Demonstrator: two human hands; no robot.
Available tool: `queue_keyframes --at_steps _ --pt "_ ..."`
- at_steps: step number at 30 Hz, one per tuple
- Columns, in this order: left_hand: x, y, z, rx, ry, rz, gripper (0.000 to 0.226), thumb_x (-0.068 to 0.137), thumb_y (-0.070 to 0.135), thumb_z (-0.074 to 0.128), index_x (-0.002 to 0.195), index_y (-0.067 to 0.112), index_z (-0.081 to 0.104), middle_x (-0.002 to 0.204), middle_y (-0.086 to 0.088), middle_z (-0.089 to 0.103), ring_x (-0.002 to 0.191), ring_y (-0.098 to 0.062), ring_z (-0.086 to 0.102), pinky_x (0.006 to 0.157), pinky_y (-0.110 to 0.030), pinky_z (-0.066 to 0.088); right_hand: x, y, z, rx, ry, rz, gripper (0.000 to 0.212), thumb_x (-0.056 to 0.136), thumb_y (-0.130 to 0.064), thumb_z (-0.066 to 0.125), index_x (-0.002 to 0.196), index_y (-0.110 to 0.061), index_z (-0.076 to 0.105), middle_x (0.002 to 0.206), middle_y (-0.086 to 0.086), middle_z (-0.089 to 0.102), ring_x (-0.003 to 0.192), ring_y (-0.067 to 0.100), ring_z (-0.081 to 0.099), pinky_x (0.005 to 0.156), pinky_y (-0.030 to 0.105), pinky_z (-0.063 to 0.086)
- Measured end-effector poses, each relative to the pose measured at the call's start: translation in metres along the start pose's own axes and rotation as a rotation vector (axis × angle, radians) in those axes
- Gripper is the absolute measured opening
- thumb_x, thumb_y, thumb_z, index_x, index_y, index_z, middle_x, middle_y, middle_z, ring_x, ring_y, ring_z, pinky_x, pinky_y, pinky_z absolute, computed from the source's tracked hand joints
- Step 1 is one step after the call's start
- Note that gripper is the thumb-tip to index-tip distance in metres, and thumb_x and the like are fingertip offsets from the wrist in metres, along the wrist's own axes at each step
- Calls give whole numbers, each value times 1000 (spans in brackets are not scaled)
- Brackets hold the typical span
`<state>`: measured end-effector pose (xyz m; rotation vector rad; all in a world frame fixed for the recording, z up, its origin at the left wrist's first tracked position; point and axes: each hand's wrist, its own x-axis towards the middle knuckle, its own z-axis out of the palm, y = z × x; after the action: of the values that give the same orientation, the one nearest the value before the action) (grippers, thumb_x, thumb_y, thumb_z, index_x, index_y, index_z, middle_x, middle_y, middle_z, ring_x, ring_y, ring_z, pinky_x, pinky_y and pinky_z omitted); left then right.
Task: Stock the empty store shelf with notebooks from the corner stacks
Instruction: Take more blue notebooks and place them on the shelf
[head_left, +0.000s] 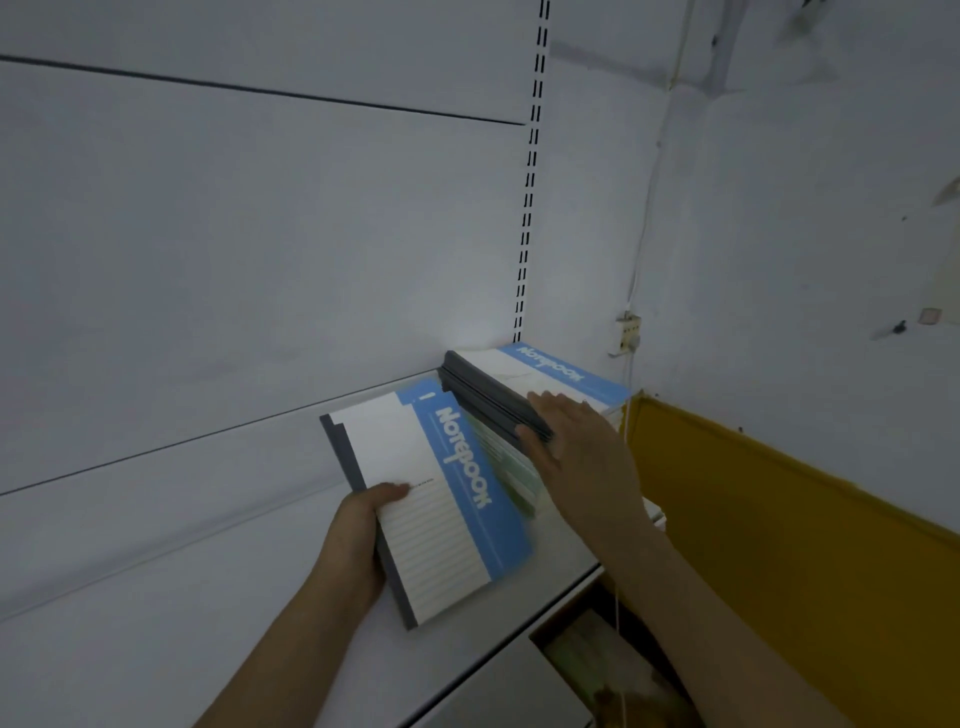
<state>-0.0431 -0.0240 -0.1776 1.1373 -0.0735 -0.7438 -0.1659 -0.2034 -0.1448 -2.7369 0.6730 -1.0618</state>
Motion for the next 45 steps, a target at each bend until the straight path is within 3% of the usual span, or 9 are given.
queue_keyframes --at_steps 7,13,21,24,27,30,33,36,45 --pt "0 2 -3 -63 -17 9 7 84 8 60 89 6 65 85 -16 70 81 -34 65 80 -44 54 -15 -9 -1 -46 380 -56 55 101 -41 31 100 -5 72 89 7 75 75 17 72 60 22 54" --pt "0 1 -1 -62 -33 -7 8 84 7 60 90 5 65 83 -15 71 81 -34 66 80 -44 54 -8 -15 -7 -48 325 64 35 96 -33 45 96 -10 72 69 1 70 52 5 51 49 3 15" --pt "-1 1 0 -108 -6 42 37 94 33 59 118 6 63 105 -19 73 101 -38 67 96 -54 49 -16 -24 -12 6 509 -132 44 102 -31 39 113 1 67 106 15 72 96 24 70 74 34 58" --pt "0 4 1 -183 -60 74 72 81 73 45 118 14 66 109 -17 73 105 -36 67 99 -52 48 -56 -50 11 -31 395 -329 39 98 -26 42 114 -3 69 113 11 70 105 19 67 90 32 51" --pt "-5 4 1 -149 -72 110 59 84 56 57 119 9 65 109 -18 72 103 -37 68 95 -51 51 -88 -72 41 65 119 -443 44 101 -33 35 104 -15 75 111 -1 72 104 9 67 90 24 52" --pt "-6 6 -4 -57 -19 241 30 86 8 67 116 0 65 108 -21 72 97 -38 70 85 -48 57 -86 -77 41 219 -37 -303 49 101 -50 30 119 -22 67 129 -7 62 119 6 56 94 27 52" --pt "-16 18 -10 86 -41 439 25 85 12 70 108 3 69 102 -13 75 92 -28 72 80 -38 59 -58 -67 21 370 21 -48 61 93 -58 41 145 -26 38 144 -12 40 130 1 35 101 12 34" --pt "-27 24 -14 347 -100 546 20 80 24 74 95 11 75 88 -1 77 82 -15 73 67 -23 56 -29 -67 5 796 -51 199 80 81 -53 62 148 -30 25 137 -11 48 123 4 48 91 21 49" --pt "-51 5 -50 907 -198 388 47 85 31 74 128 32 56 115 11 69 95 2 66 75 -21 56 -32 -83 -5 1100 -202 391 10 89 -29 64 99 -28 62 86 -2 73 75 12 70 65 27 52"
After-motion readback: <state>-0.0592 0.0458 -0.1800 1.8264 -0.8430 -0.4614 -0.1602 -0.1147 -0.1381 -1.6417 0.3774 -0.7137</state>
